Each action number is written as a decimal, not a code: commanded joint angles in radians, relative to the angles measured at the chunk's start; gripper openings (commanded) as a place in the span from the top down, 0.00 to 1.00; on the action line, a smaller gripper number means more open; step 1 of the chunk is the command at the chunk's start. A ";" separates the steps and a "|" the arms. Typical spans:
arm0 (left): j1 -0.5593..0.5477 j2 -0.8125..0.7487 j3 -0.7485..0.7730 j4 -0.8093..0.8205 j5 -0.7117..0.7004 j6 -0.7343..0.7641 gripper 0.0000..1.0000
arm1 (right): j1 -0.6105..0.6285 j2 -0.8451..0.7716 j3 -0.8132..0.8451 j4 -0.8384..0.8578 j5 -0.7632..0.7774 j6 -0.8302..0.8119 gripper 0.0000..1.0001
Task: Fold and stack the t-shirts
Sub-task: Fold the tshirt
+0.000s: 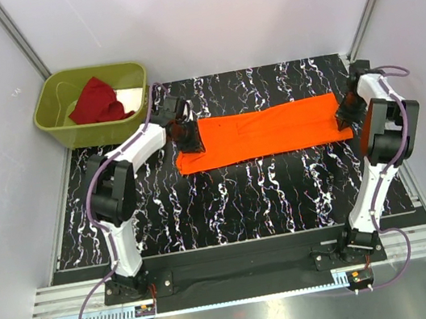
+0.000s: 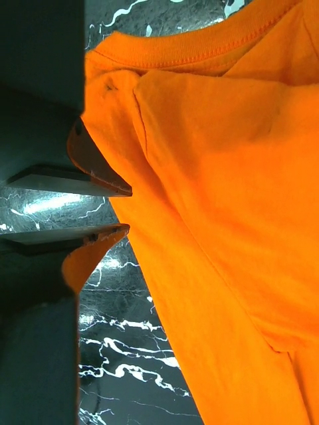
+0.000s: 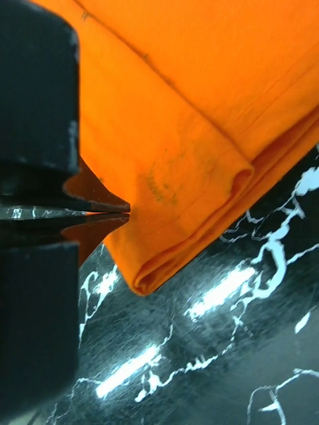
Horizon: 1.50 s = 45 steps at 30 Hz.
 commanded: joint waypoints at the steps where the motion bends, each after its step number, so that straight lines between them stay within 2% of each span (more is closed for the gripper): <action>1: 0.014 0.003 0.024 0.010 -0.019 -0.009 0.73 | 0.004 -0.005 -0.003 0.057 -0.030 0.012 0.94; 4: 0.034 0.013 0.017 -0.001 -0.025 -0.014 0.75 | -0.013 0.011 -0.047 0.056 -0.026 0.024 1.00; 10: 0.073 0.034 -0.040 0.002 -0.033 -0.006 0.77 | -0.056 -0.054 -0.233 0.126 -0.015 0.041 1.00; 15: 0.077 0.032 -0.089 0.021 -0.066 0.006 0.77 | -0.062 -0.083 -0.296 0.111 0.011 0.039 1.00; 22: 0.077 0.081 -0.046 -0.016 -0.102 0.053 0.74 | -0.062 -0.164 -0.413 0.073 0.022 0.091 0.99; 29: 0.083 0.212 0.136 -0.114 -0.200 0.133 0.75 | -0.062 -0.229 -0.532 0.088 -0.055 0.148 0.96; 32: 0.083 0.295 0.272 -0.172 -0.235 0.210 0.75 | -0.062 -0.278 -0.591 0.085 -0.087 0.164 0.92; 35: 0.081 0.413 0.452 -0.238 -0.244 0.302 0.75 | -0.061 -0.348 -0.681 0.099 -0.174 0.190 0.86; 36: 0.081 0.451 0.578 -0.269 -0.304 0.325 0.75 | -0.058 -0.391 -0.728 0.102 -0.231 0.199 0.85; 39: 0.078 0.565 0.790 -0.328 -0.344 0.394 0.75 | -0.027 -0.489 -0.795 0.082 -0.300 0.216 0.83; 42: 0.073 0.562 0.839 -0.325 -0.399 0.416 0.69 | 0.023 -0.601 -0.812 0.025 -0.328 0.211 0.79; 45: 0.075 0.430 0.710 -0.260 -0.415 0.399 0.54 | 0.053 -0.698 -0.789 -0.035 -0.320 0.187 0.76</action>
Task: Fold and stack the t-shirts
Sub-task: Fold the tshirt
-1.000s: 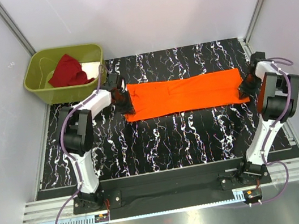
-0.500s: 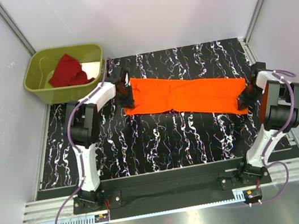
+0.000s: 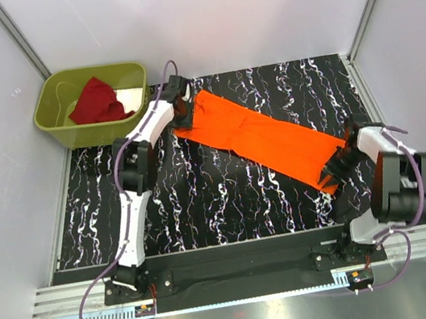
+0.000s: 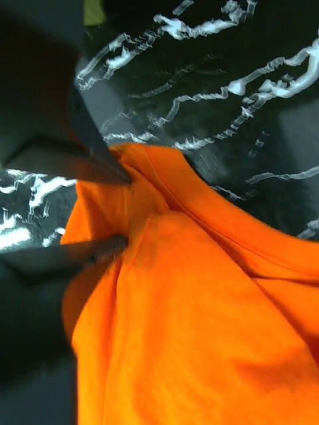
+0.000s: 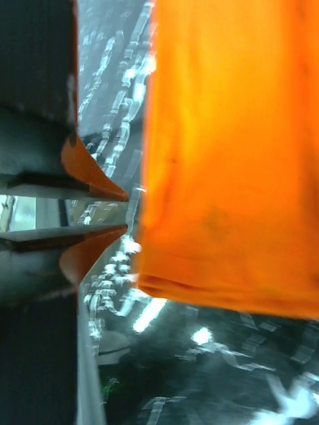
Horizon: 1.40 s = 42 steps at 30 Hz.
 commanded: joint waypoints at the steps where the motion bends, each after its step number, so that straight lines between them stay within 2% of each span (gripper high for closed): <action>1: -0.001 -0.191 -0.088 0.033 -0.082 0.036 0.51 | 0.029 -0.125 0.046 -0.112 -0.026 -0.034 0.72; 3: -0.001 -0.257 -0.128 0.036 -0.099 0.014 0.46 | 0.066 -0.146 0.092 -0.128 -0.002 -0.054 0.66; 7: -0.002 -0.440 -0.128 0.027 -0.067 -0.026 0.41 | 0.164 -0.154 0.212 -0.105 0.055 -0.140 0.42; 12: -0.004 -0.653 -0.155 -0.034 0.046 -0.128 0.38 | 0.343 0.067 0.495 -0.100 0.061 -0.246 0.28; 13: -0.002 -0.688 -0.212 -0.041 0.060 -0.142 0.38 | 0.365 0.099 0.541 -0.077 0.064 -0.262 0.25; 15: -0.002 -0.815 -0.293 -0.031 0.086 -0.185 0.39 | 0.423 0.200 0.678 -0.045 0.049 -0.321 0.10; 17: -0.004 -0.911 -0.437 -0.021 0.117 -0.219 0.39 | 0.446 0.330 0.790 -0.031 0.041 -0.352 0.09; 18: -0.004 -1.005 -0.488 -0.004 0.134 -0.230 0.39 | 0.454 0.375 0.915 -0.033 0.040 -0.390 0.03; 24: -0.009 -1.276 -0.807 -0.016 0.223 -0.316 0.41 | 0.560 0.711 1.386 0.026 0.035 -0.573 0.04; 25: -0.012 -1.300 -0.830 -0.015 0.223 -0.323 0.41 | 0.569 0.711 1.387 0.032 0.035 -0.588 0.05; 26: -0.013 -1.322 -0.850 -0.016 0.238 -0.328 0.42 | 0.572 0.767 1.455 0.035 0.015 -0.623 0.06; 29: -0.013 -1.390 -0.889 -0.034 0.244 -0.319 0.41 | 0.591 0.834 1.504 0.075 -0.046 -0.680 0.10; 34: -0.010 -1.422 -0.878 -0.117 0.220 -0.245 0.41 | 0.656 0.984 1.660 0.044 0.018 -0.775 0.03; 42: -0.009 -1.423 -0.958 -0.073 0.347 -0.285 0.42 | 0.735 1.078 1.666 0.073 0.113 -0.802 0.00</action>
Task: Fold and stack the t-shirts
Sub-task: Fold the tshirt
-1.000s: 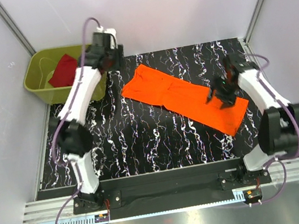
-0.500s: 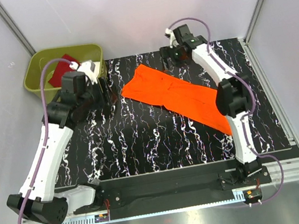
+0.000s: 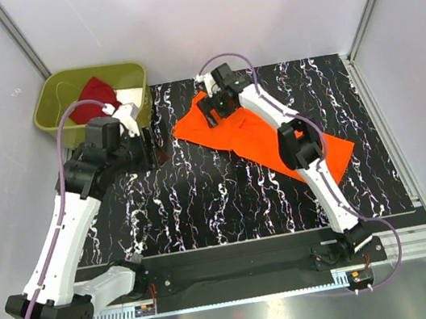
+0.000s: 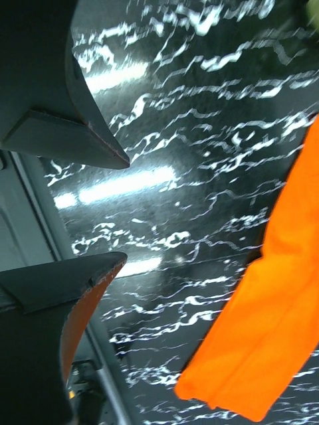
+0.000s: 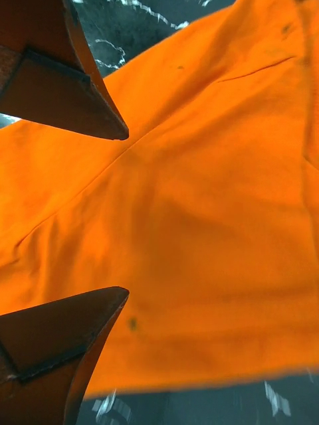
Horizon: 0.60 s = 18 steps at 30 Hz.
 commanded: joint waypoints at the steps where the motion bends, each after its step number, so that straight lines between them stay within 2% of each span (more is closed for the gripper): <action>1: 0.002 -0.009 -0.035 0.041 0.109 -0.017 0.43 | 0.025 0.047 0.078 0.015 0.062 -0.041 0.00; 8: -0.006 -0.009 -0.016 -0.014 0.089 0.005 0.43 | 0.030 0.148 0.157 0.041 0.167 0.000 0.00; 12: -0.006 0.000 -0.023 -0.005 0.091 0.002 0.44 | 0.028 0.198 0.166 0.039 0.360 0.069 0.00; 13: -0.006 0.003 -0.020 -0.003 0.091 0.000 0.44 | 0.028 0.213 0.172 0.034 0.453 0.090 0.00; 18: -0.006 0.006 -0.010 0.003 0.077 -0.026 0.44 | -0.039 0.207 0.197 -0.048 0.452 0.294 0.00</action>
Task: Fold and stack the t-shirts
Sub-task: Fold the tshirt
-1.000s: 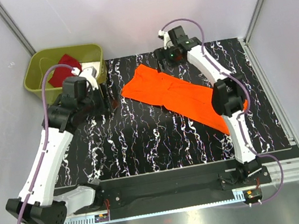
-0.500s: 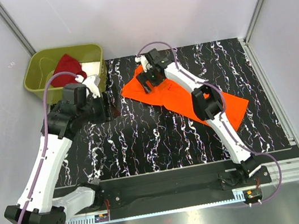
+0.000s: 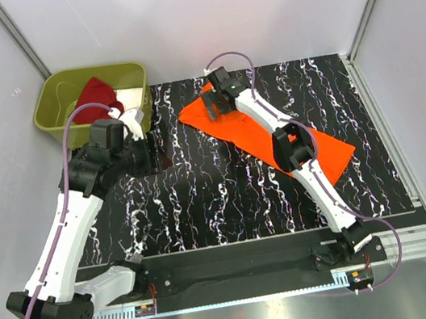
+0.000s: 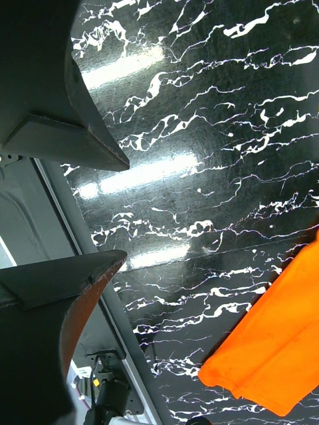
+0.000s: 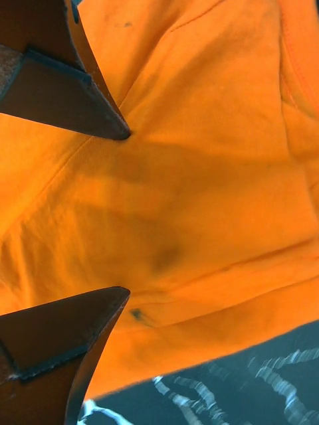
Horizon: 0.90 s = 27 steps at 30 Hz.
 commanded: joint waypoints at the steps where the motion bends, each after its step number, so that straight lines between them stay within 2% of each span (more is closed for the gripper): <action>1: -0.003 -0.006 0.023 0.029 0.008 -0.030 0.44 | -0.080 0.022 0.013 -0.095 0.076 0.202 0.00; 4: -0.003 -0.003 0.034 0.038 0.009 -0.051 0.44 | -0.130 -0.041 -0.001 -0.084 -0.043 0.266 0.00; 6: -0.004 0.006 0.042 0.046 0.016 -0.064 0.44 | -0.136 -0.100 0.005 -0.080 -0.061 0.240 0.00; 11: -0.006 0.020 0.054 0.066 0.039 -0.081 0.44 | -0.136 -0.272 0.003 -0.168 0.009 0.104 0.00; 13: -0.007 0.025 0.054 0.076 0.052 -0.082 0.44 | -0.146 -0.355 -0.128 -0.184 0.075 0.077 0.00; 14: -0.009 0.026 0.052 0.081 0.057 -0.081 0.44 | -0.155 -0.459 -0.279 -0.176 0.089 0.086 0.00; 18: -0.015 0.039 0.052 0.089 0.077 -0.073 0.44 | -0.184 -0.683 -0.633 -0.142 0.126 0.120 0.02; 20: -0.016 0.043 0.054 0.090 0.083 -0.067 0.44 | -0.184 -0.777 -0.773 -0.187 0.142 0.145 0.12; 22: -0.019 0.046 0.054 0.093 0.088 -0.065 0.44 | -0.184 -0.844 -0.878 -0.218 0.121 0.203 0.31; 25: -0.021 0.057 0.063 0.096 0.095 -0.065 0.44 | -0.184 -1.030 -1.105 -0.174 0.058 0.267 0.80; 27: -0.021 0.066 0.072 0.095 0.097 -0.061 0.45 | -0.182 -1.082 -1.253 -0.140 0.055 0.303 1.00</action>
